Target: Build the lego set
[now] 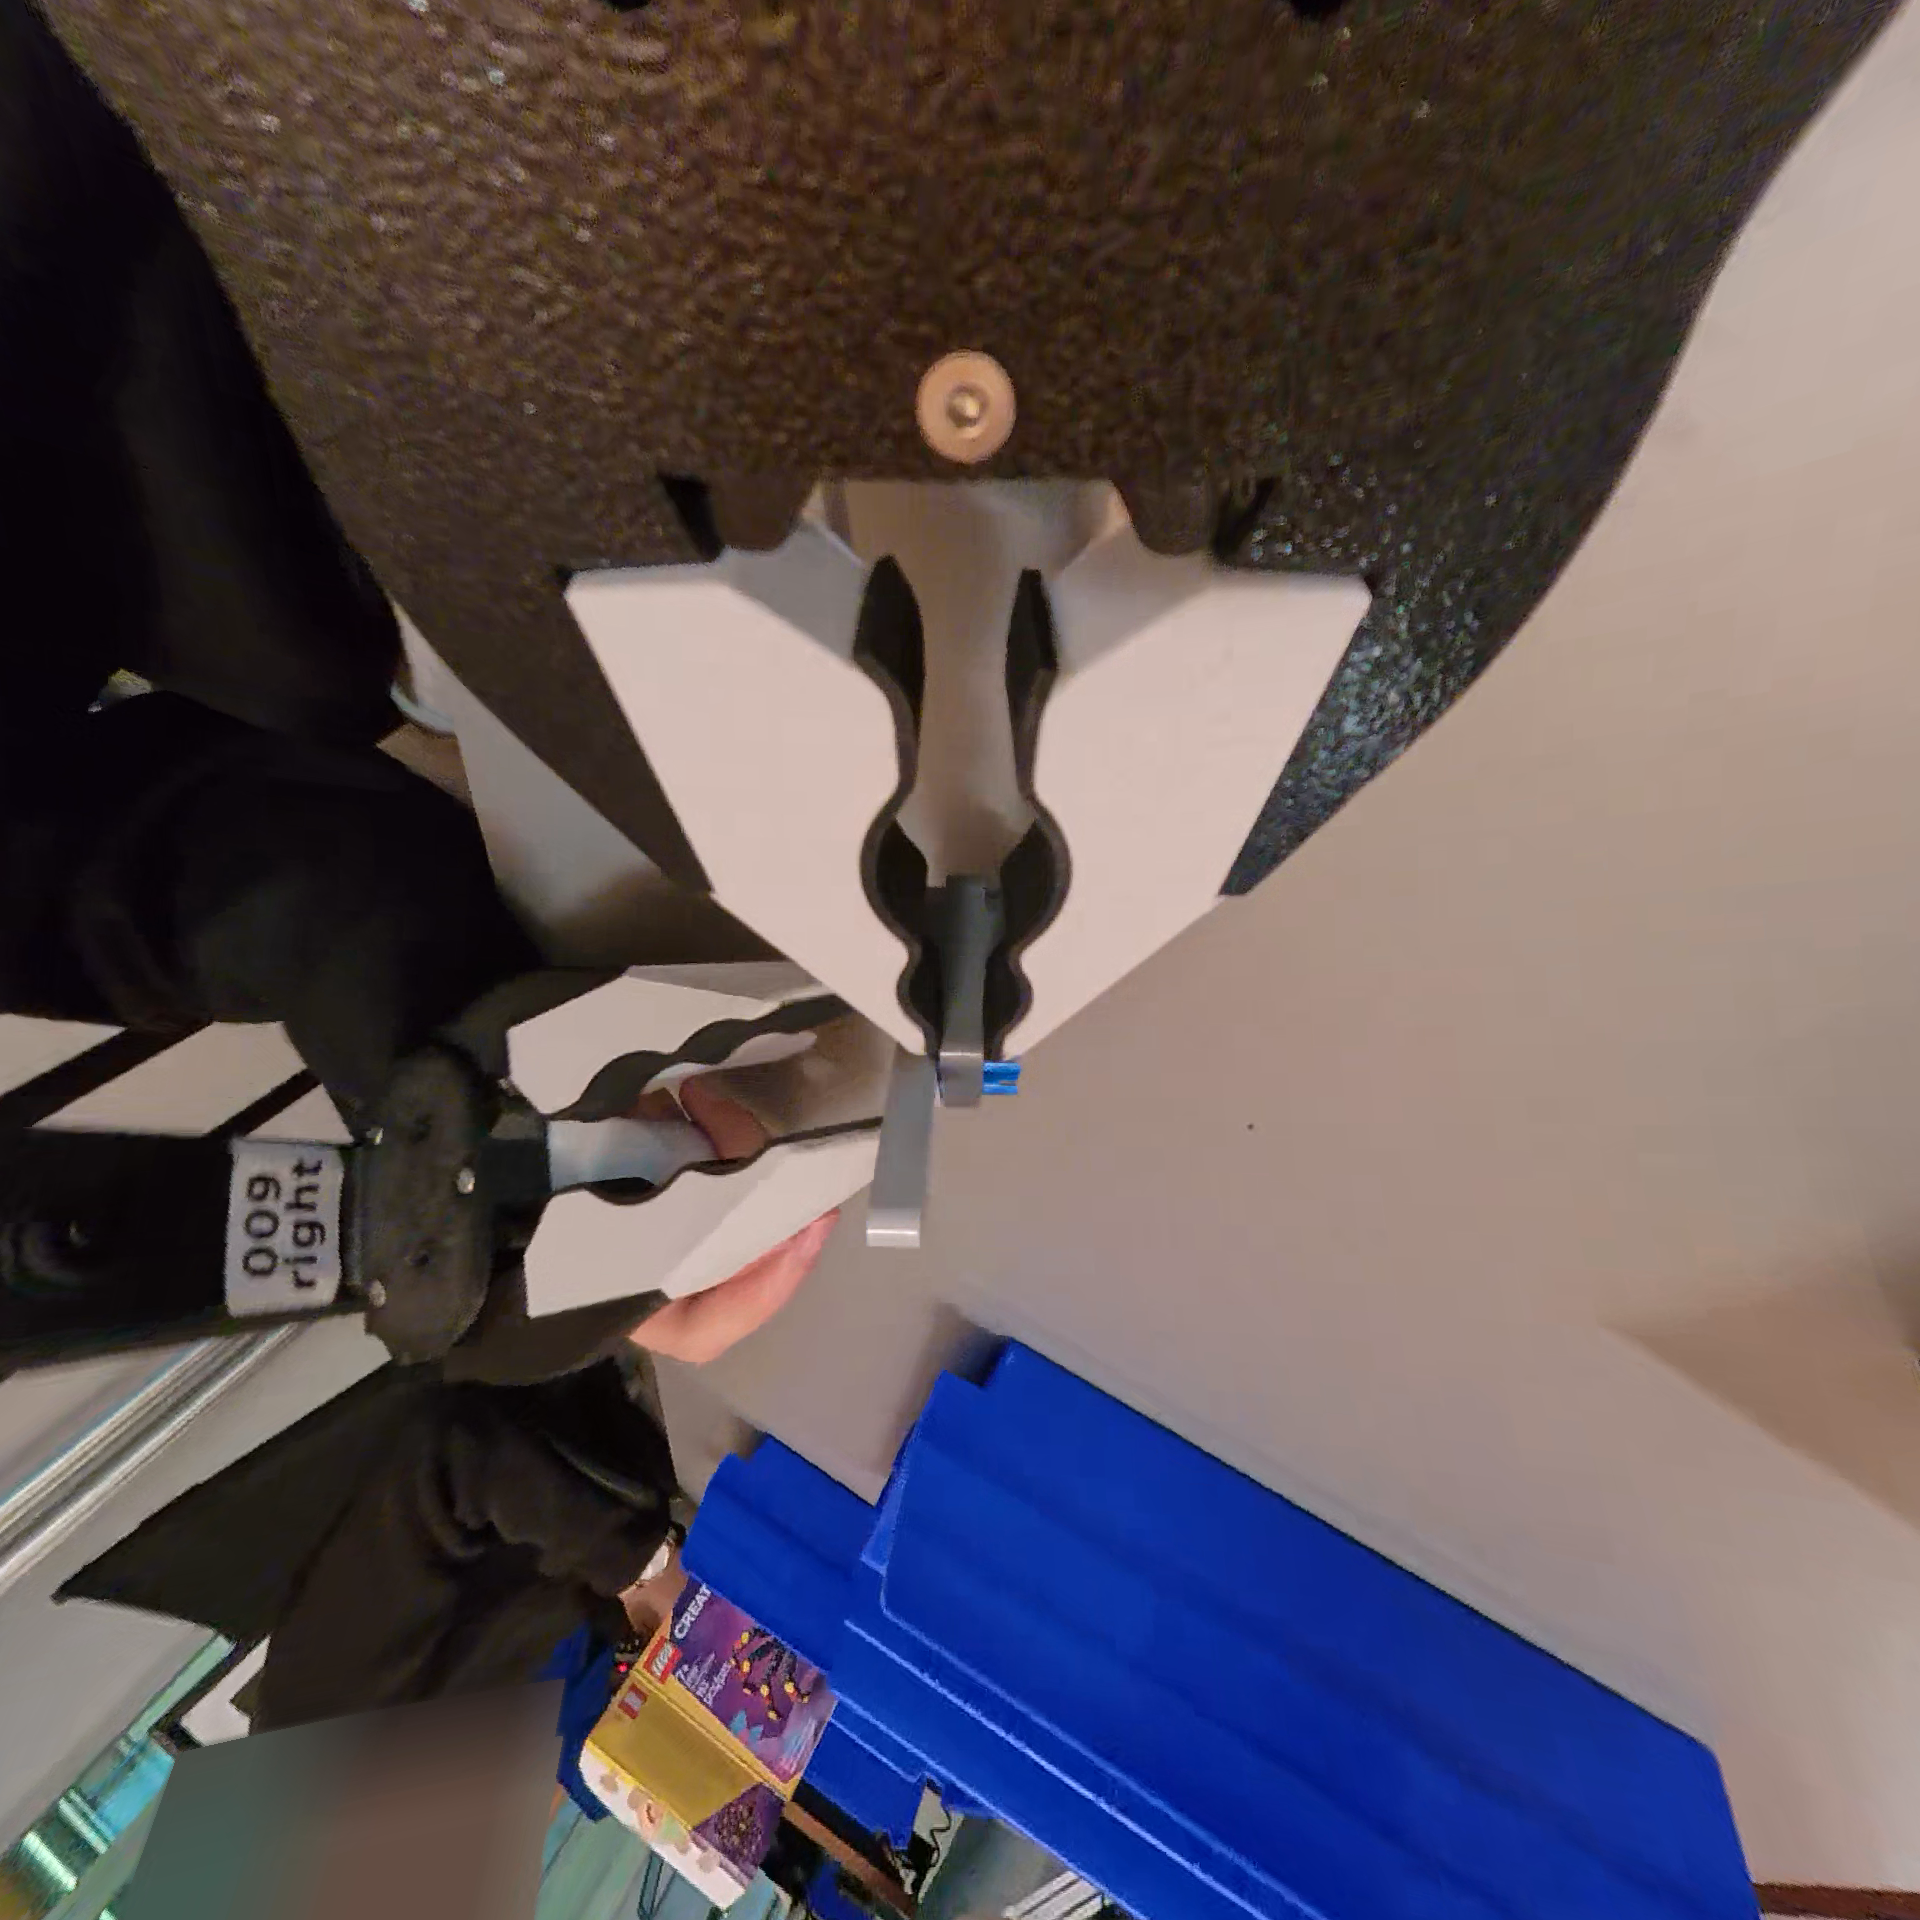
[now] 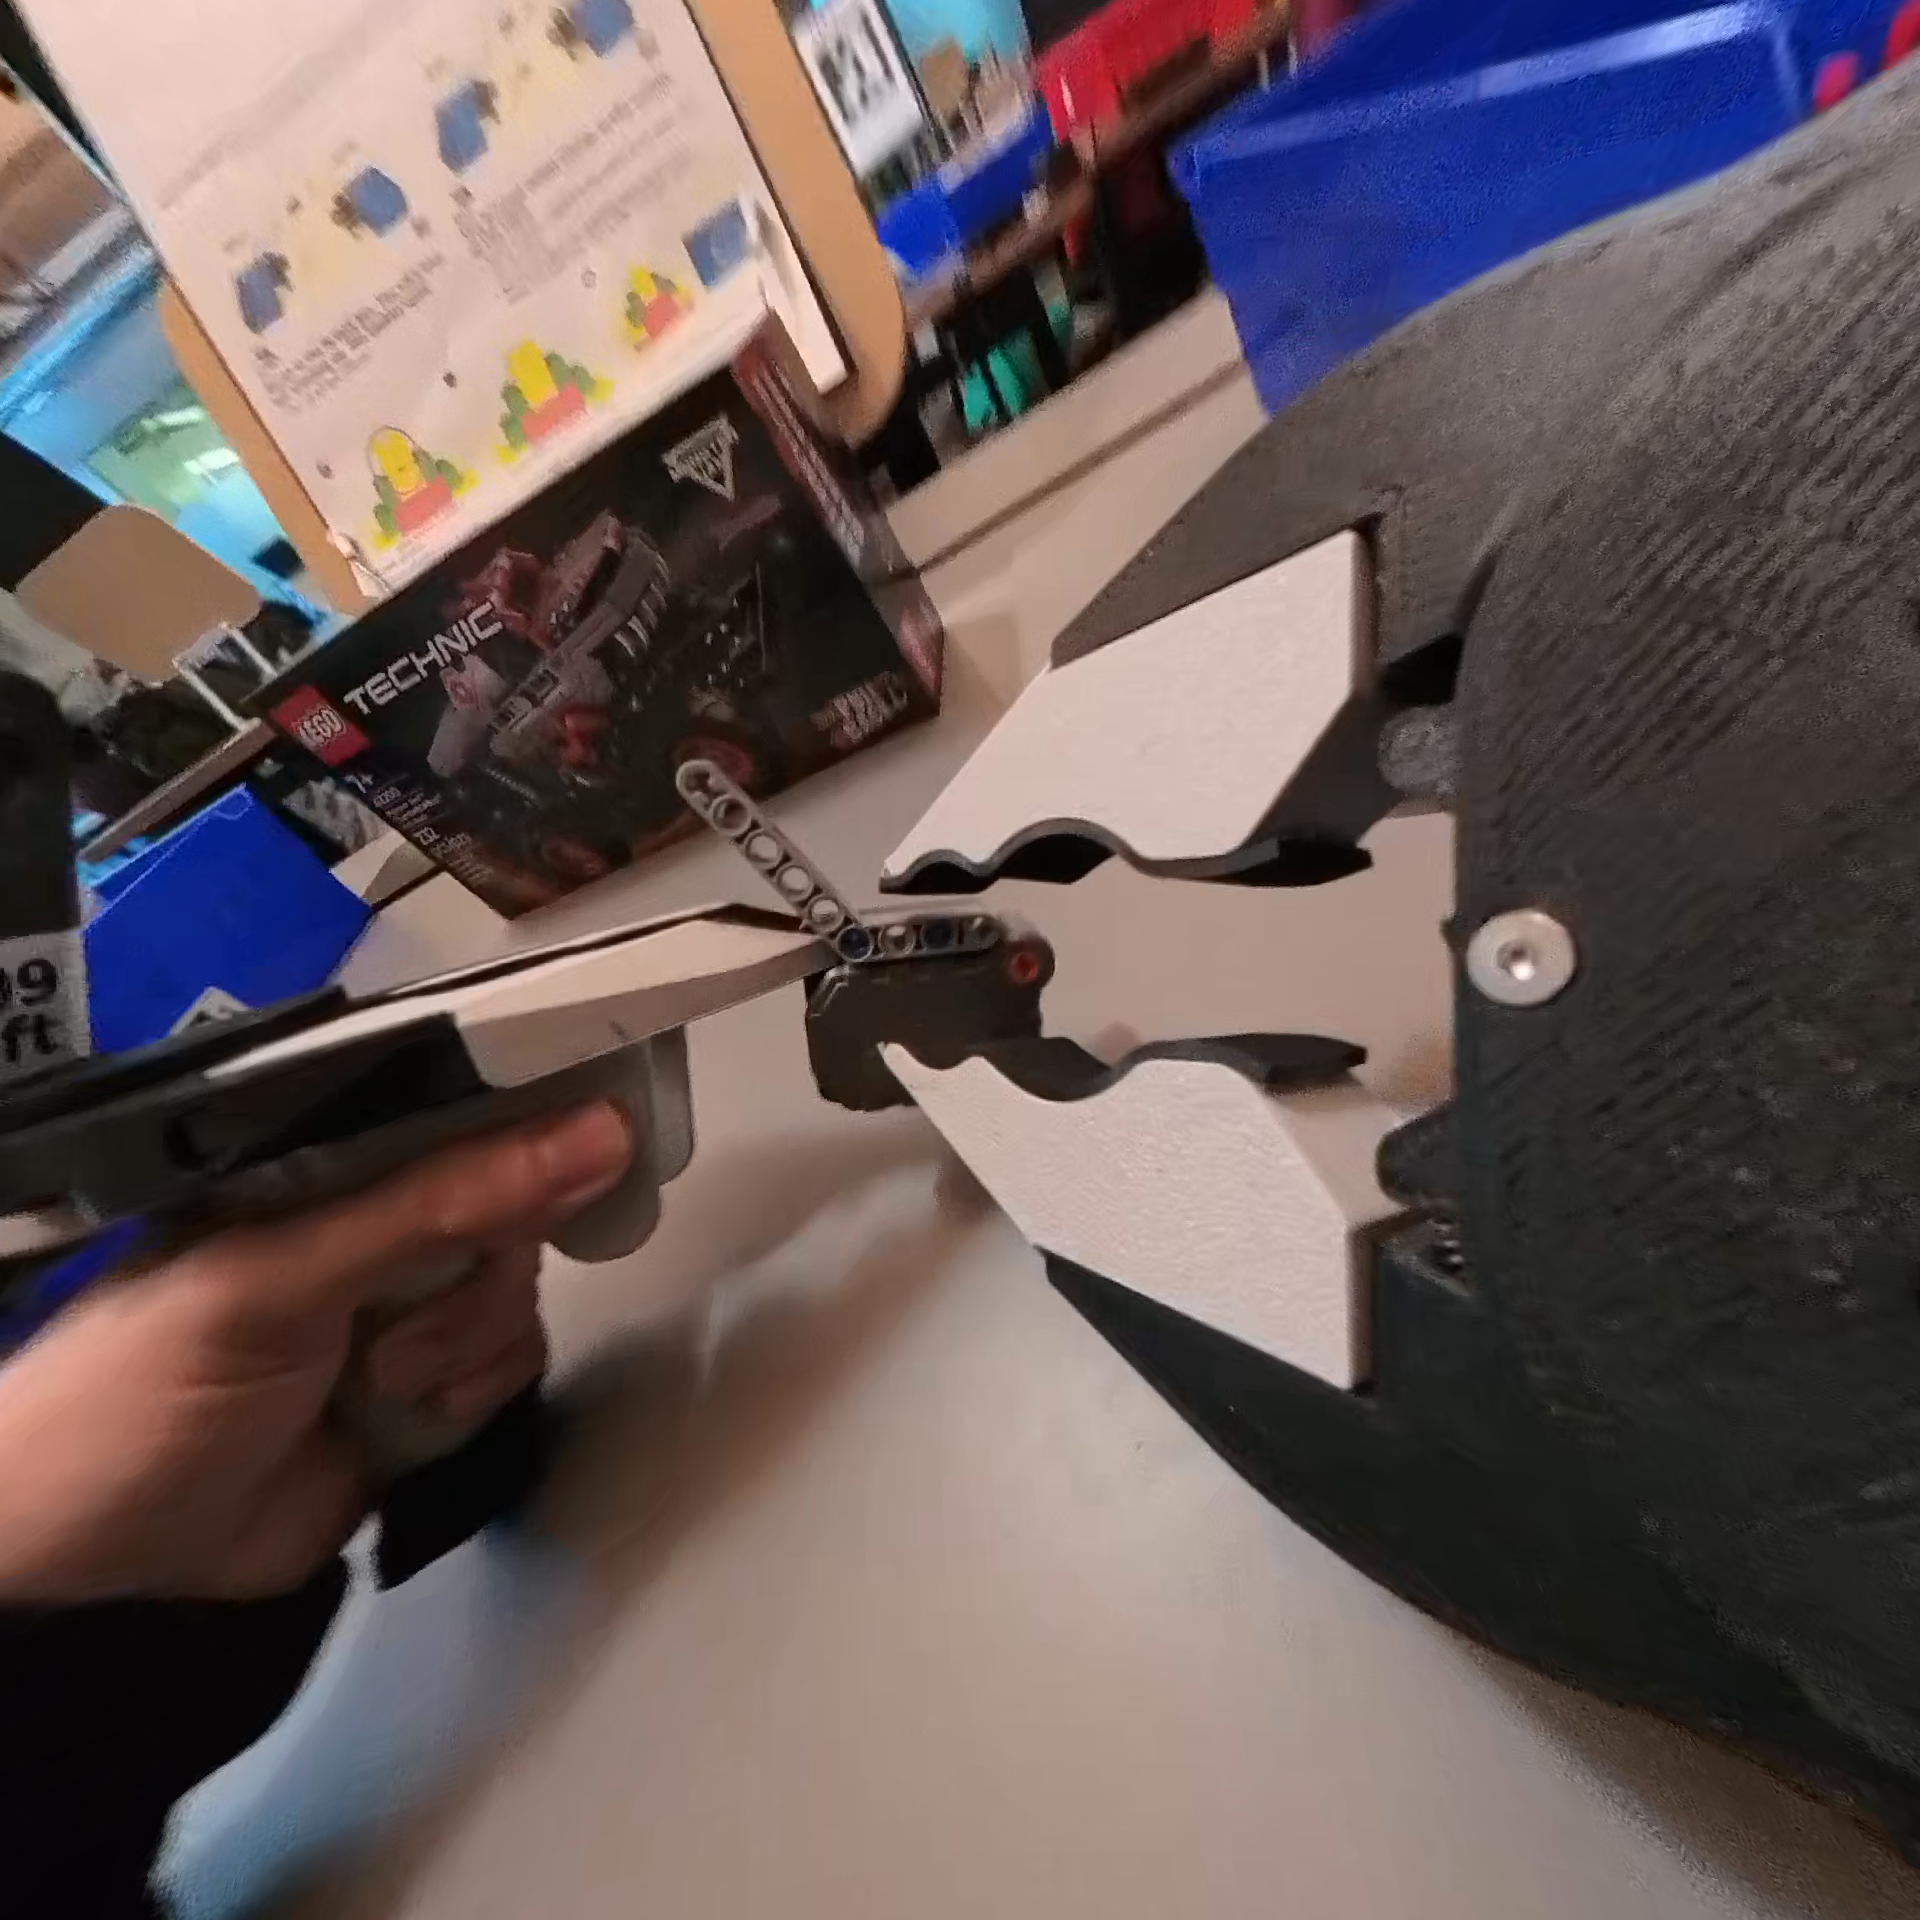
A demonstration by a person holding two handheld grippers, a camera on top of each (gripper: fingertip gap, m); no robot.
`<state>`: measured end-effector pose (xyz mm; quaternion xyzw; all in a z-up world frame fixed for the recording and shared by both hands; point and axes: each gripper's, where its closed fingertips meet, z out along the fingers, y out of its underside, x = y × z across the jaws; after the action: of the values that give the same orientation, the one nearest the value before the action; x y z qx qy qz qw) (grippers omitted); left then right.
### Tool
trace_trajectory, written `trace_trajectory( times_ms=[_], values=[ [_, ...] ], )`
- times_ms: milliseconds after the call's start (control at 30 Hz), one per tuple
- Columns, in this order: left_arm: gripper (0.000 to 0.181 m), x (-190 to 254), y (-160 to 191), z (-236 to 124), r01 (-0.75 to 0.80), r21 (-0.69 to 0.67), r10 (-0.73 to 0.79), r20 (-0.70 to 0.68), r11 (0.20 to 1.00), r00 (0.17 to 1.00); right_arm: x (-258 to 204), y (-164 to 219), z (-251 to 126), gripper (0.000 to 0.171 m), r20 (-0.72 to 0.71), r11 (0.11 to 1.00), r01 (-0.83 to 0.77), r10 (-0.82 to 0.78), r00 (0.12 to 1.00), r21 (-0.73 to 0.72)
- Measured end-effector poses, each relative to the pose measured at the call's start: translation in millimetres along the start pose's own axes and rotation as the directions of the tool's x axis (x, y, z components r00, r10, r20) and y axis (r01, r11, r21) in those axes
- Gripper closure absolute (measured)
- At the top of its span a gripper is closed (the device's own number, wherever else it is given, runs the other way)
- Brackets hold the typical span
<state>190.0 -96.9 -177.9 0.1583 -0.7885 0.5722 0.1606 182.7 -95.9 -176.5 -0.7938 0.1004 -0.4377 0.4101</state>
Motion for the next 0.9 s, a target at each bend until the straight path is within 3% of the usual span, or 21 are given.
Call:
trace_trajectory(
  times_ms=[133, 233, 333, 433, 633, 900],
  values=[
    [0.176, -4, -5, 3, -0.248, -0.044, 0.251, 0.099, 0.968, 0.963, 12, -5, 0, 0.147, 0.003, 0.958, -0.282, 0.282, 0.959, 0.049],
    [0.176, -8, -14, 4, -0.442, -0.066, 0.445, 0.227, 0.894, 0.866, 22, -8, -3, 0.154, 0.007, 0.894, -0.439, 0.44, 0.898, 0.087],
    [0.176, -6, -16, 8, -0.537, -0.08, 0.534, 0.302, 0.84, 0.79, 29, -9, -5, 0.154, 0.008, 0.844, -0.524, 0.526, 0.85, 0.115],
    [0.176, -5, -19, 10, -0.602, -0.109, 0.594, 0.366, 0.791, 0.716, 26, -9, -3, 0.159, 0.034, 0.841, -0.532, 0.532, 0.846, 0.101],
    [0.176, -8, -19, 8, -0.664, -0.152, 0.653, 0.433, 0.732, 0.621, 27, -4, 2, 0.163, -0.061, 0.875, -0.481, 0.484, 0.873, 0.059],
    [0.175, -21, 2, 13, -0.685, -0.334, 0.752, 0.423, 0.648, 0.505, 10, 18, 10, 0.163, -0.052, 0.895, -0.427, 0.424, 0.904, -0.131]
  ],
)
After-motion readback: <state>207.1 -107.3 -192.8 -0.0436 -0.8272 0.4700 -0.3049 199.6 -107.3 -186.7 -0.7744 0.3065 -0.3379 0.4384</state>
